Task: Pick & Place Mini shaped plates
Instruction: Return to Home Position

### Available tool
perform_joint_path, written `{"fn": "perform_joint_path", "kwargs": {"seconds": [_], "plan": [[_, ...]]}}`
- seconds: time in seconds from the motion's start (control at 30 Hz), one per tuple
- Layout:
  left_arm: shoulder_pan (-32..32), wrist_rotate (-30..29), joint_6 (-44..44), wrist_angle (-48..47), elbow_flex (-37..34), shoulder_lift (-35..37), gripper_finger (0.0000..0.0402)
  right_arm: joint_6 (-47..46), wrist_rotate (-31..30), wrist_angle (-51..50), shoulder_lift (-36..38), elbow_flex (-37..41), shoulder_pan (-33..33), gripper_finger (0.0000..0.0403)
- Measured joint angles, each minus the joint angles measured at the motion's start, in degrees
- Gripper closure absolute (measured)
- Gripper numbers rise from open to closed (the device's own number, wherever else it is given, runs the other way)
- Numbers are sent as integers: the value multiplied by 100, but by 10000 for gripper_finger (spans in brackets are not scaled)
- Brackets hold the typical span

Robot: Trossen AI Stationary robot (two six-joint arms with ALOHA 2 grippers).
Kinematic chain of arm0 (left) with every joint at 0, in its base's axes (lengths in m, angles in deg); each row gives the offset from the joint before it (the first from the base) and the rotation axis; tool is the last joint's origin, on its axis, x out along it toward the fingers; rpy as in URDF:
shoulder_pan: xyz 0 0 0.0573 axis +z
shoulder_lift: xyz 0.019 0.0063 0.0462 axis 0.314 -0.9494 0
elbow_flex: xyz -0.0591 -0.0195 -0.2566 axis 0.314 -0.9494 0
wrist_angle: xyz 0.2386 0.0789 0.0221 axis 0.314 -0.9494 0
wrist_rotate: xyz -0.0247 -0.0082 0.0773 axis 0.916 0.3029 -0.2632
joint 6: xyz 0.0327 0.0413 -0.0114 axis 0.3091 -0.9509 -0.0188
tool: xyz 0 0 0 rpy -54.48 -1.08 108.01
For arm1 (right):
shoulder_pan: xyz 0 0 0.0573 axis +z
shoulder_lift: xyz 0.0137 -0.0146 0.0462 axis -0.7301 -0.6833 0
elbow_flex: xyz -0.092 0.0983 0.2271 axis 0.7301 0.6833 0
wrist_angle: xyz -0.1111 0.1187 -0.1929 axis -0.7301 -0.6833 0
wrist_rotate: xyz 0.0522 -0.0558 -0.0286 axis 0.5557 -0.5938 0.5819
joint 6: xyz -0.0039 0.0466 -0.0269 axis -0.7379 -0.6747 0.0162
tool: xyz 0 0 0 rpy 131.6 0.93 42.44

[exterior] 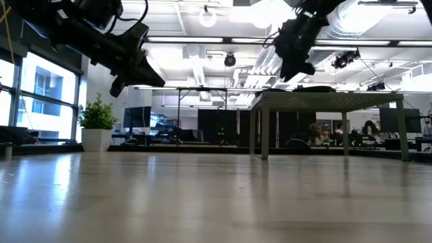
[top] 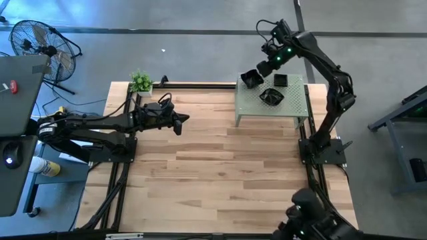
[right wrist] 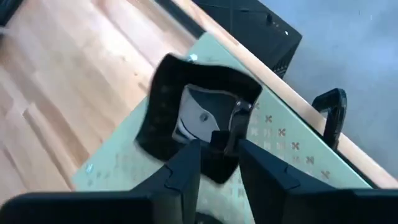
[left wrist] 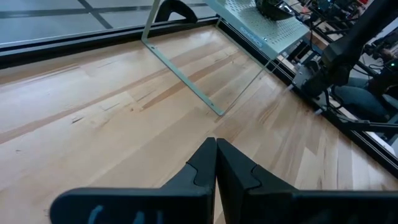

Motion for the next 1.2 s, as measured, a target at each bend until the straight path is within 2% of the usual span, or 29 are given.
{"fn": "perform_joint_path", "kwargs": {"seconds": [0.1, 0.23, 0.33, 0.53, 0.77, 0.87, 1.03, 1.2], "plan": [[0, -1, 0, -1, 0, 0, 397, 266, 3, -104, 278, 7, 41, 308], [0, -23, 1, -8, 0, 0, 397, 455, 150, 696, 1006, 613, 314, 362], [0, -68, 3, -8, 0, 0, 397, 248, 211, 1827, 1796, 1601, 698, 396], [0, -241, -16, 84, -2, 0, 398, -440, 203, 4437, 3395, 3833, 1675, 392], [-251, 2, -1397, 286, -4, 324, 401, -918, 96, 6673, 5116, 5935, 2472, 398], [-389, 161, -1850, 307, -4, 570, 401, -1263, -123, 7026, 5769, 6610, 2581, 401], [-414, 1061, -2100, 516, -224, 967, 401, -1557, -390, 7193, 6736, 7278, 2694, 400], [-411, 1061, -2007, 1239, -889, 1334, 401, -1570, -685, 7034, 7628, 7629, 2710, 399]]}}
